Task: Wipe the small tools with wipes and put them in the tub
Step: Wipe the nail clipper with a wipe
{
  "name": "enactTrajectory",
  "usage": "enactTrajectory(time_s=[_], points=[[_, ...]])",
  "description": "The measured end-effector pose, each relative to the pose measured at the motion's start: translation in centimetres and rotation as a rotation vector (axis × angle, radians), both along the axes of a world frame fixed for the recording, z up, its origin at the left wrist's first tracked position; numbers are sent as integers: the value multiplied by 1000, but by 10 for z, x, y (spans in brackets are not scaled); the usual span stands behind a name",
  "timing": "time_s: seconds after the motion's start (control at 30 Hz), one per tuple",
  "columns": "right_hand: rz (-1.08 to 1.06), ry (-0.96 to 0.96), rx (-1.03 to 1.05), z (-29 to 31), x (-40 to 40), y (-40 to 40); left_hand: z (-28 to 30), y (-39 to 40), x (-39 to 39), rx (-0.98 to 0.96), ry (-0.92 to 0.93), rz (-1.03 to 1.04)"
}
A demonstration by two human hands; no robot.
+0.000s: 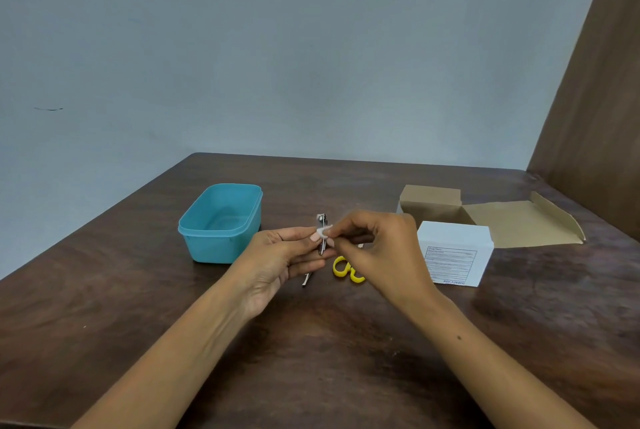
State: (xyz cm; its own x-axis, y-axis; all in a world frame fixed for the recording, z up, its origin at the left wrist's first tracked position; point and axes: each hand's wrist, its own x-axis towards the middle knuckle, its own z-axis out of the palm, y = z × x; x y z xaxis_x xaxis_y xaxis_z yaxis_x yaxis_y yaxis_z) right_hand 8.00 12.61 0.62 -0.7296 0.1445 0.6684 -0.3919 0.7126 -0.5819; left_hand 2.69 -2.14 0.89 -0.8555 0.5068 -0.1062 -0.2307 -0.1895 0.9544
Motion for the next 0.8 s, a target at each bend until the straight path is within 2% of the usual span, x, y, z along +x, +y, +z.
enactTrajectory(time_s=[0.1,0.3,0.53,0.8], points=[[-4,-27,49,-1,-1,1,-1,-1,-2,-4,-15,14],[-21,65,-69,-2,-1,-2,1,3,2,24,-36,-39],[35,-23,-42,-2,-2,-4,-3,4,-2,72,-121,-8],[60,-68,54,4,-3,0,-3,4,-3,62,-75,47]])
